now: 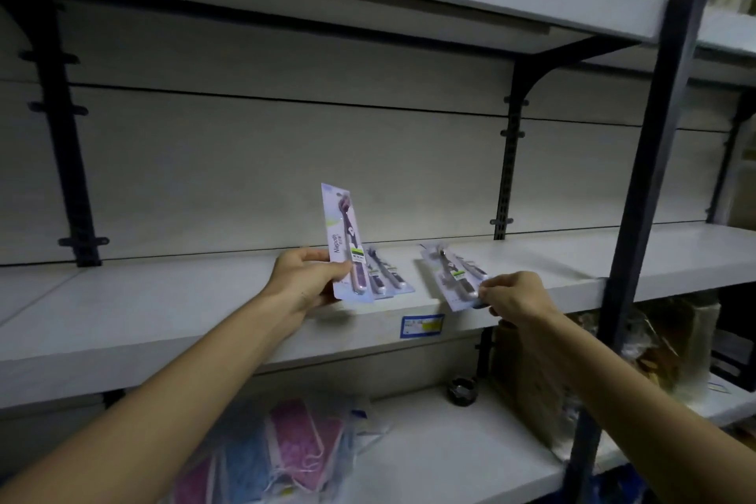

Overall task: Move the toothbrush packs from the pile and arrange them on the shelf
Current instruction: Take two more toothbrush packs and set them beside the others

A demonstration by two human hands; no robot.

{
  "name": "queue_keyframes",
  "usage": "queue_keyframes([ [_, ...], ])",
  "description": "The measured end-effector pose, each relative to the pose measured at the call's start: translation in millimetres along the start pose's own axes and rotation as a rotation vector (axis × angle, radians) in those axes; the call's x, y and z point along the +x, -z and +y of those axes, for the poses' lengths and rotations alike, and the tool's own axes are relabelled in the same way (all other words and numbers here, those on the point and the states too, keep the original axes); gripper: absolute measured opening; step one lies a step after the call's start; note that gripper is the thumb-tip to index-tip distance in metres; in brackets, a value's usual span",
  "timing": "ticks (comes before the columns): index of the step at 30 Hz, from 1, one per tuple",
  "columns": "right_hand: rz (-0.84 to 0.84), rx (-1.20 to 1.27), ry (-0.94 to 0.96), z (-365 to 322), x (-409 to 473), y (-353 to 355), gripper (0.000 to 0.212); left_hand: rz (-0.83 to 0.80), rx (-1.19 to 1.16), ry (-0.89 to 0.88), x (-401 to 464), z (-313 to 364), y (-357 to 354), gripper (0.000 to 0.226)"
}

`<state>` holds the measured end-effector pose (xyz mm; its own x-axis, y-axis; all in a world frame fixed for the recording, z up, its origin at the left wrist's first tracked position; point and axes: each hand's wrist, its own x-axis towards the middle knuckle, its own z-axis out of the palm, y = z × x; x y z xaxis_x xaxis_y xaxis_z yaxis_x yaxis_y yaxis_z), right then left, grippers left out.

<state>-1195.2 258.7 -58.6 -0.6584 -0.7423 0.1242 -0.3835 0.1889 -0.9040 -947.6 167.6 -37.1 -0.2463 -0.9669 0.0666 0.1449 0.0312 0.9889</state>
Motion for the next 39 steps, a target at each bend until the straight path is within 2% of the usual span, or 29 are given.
queue_keyframes([
  [5, 0.000, -0.082, -0.034, 1.6, 43.3, -12.3, 0.020, -0.002, 0.012, 0.001, 27.2, 1.2, -3.0, 0.031],
  [10, -0.014, -0.210, -0.030, 3.9, 80.0, -20.3, 0.018, 0.007, 0.026, -0.010, 49.4, 1.1, -1.9, 0.019],
  [16, 0.052, -0.485, 0.166, 2.7, 102.1, -28.6, 0.018, 0.040, 0.062, -0.009, 72.5, -3.8, 2.8, 0.021],
  [20, 0.056, -0.622, 0.221, -1.0, 112.1, -32.3, 0.017, 0.056, 0.071, 0.010, 77.8, -7.7, 3.1, 0.013],
  [28, 0.081, -0.892, 0.376, 6.7, 121.5, -37.3, 0.024, 0.106, 0.111, 0.047, 85.7, -7.3, 7.7, 0.012],
  [35, 0.103, -0.809, 0.454, -1.0, 123.9, -46.8, 0.025, 0.158, 0.145, 0.068, 85.7, -12.8, 18.2, 0.022],
  [39, 0.086, -0.715, 0.521, -13.5, 118.9, -61.0, 0.017, 0.171, 0.165, 0.072, 83.3, -11.6, 26.7, 0.021],
])
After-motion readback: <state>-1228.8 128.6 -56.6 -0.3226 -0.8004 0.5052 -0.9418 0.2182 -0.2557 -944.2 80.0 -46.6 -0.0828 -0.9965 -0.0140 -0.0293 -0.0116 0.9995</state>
